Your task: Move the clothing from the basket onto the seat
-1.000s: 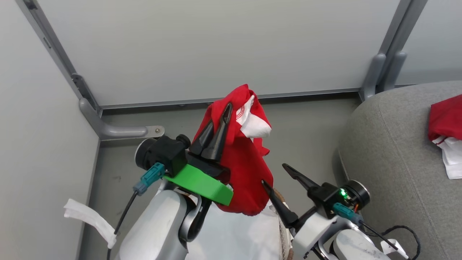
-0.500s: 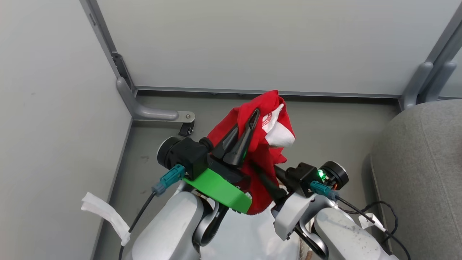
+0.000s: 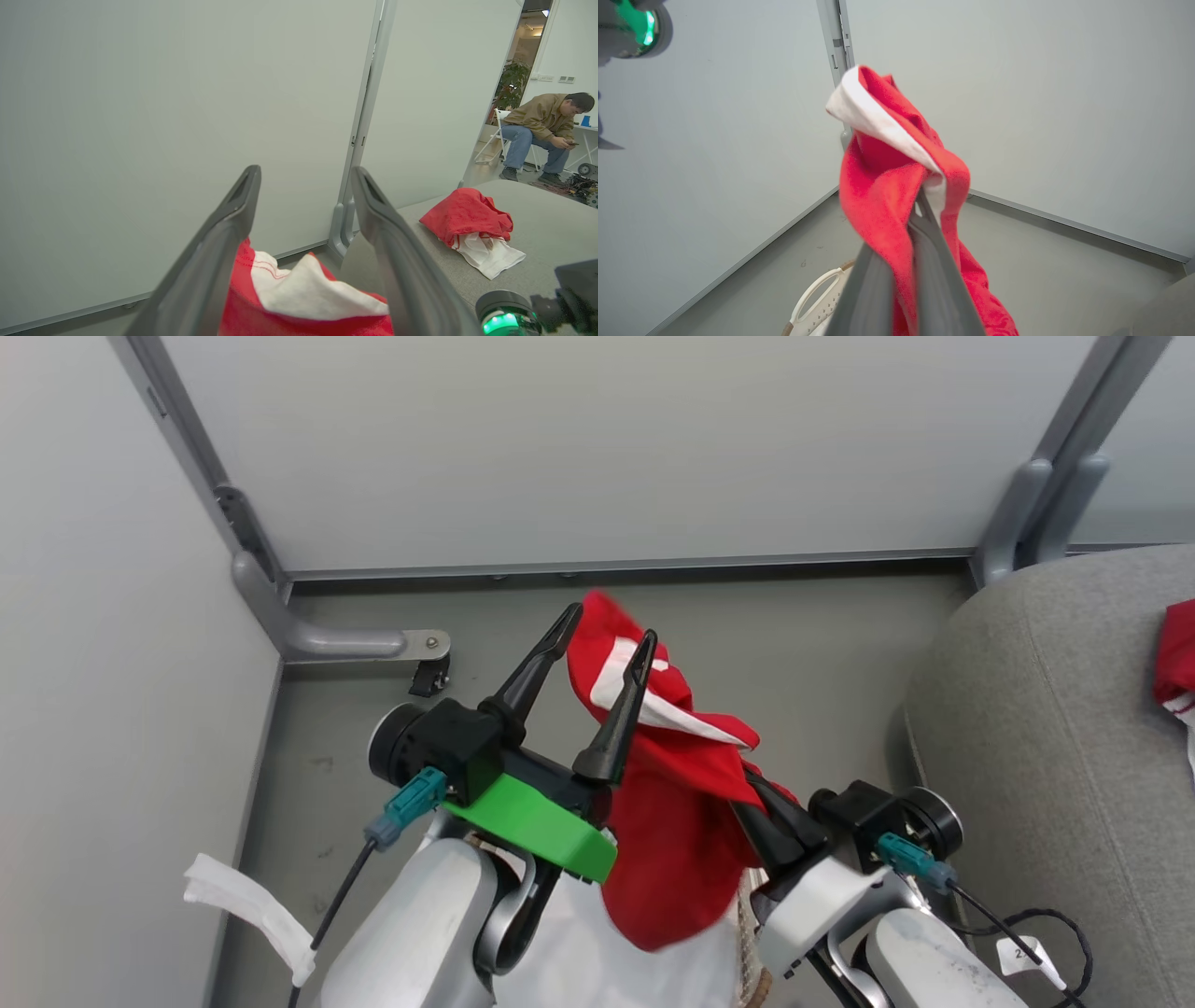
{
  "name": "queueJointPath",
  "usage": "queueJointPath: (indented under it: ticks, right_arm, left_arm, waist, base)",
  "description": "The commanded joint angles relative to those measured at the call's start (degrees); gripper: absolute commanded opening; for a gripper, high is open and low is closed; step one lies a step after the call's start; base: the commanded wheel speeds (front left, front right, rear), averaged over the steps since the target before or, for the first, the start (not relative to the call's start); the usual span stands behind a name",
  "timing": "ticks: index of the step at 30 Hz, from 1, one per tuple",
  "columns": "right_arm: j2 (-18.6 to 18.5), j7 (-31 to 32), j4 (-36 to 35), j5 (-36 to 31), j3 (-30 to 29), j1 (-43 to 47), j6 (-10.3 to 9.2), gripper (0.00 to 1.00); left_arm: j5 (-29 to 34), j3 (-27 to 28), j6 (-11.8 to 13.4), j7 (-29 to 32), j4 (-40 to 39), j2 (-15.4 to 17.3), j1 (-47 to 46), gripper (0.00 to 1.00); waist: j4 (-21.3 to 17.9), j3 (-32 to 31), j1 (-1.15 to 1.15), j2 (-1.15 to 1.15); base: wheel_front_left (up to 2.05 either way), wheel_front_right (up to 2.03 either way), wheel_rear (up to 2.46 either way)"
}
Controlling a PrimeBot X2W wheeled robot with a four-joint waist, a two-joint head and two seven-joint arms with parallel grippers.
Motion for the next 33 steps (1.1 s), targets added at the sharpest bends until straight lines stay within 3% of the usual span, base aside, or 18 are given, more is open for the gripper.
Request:
queueJointPath:
  ticks: [1,12,20,27,33]
  right_arm:
    - [-0.38,-0.13,-0.92,-0.28,-0.56,1.31,-0.08,0.0]
    - [-0.45,-0.13,-5.72,0.37,-3.44,5.5,-0.08,0.0]
    - [-1.2,-0.13,-7.97,-0.23,-6.9,6.76,-0.08,0.0]
    - [-3.91,-0.13,-10.25,-1.09,-10.1,3.62,-0.08,0.0]
    - [-9.99,-0.14,-13.66,-1.93,-14.94,-5.16,-0.08,0.0]
  left_arm:
    - [0.62,0.39,0.03,-0.05,0.53,0.05,1.07,1.0]
    - [3.04,4.7,-0.22,-0.05,2.53,0.06,5.07,1.0]
    - [2.99,5.49,-0.3,-0.06,3.1,0.1,6.88,1.0]
    - [3.21,4.44,-0.32,-0.05,4.37,0.13,5.7,1.0]
    - [4.07,3.07,-0.32,-0.06,5.87,0.16,3.56,1.0]
  waist:
    - [-4.9,-0.5,0.0,0.0]
    - [-21.56,-0.31,0.0,0.0]
    - [-30.35,0.85,0.0,0.0]
    - [-33.8,3.62,0.0,0.0]
    - [-34.21,8.09,0.0,0.0]
  base:
    - [0.0,0.0,0.0]
    - [0.0,0.0,0.0]
    - [0.0,0.0,0.0]
    - [0.0,0.0,0.0]
    - [0.0,0.0,0.0]
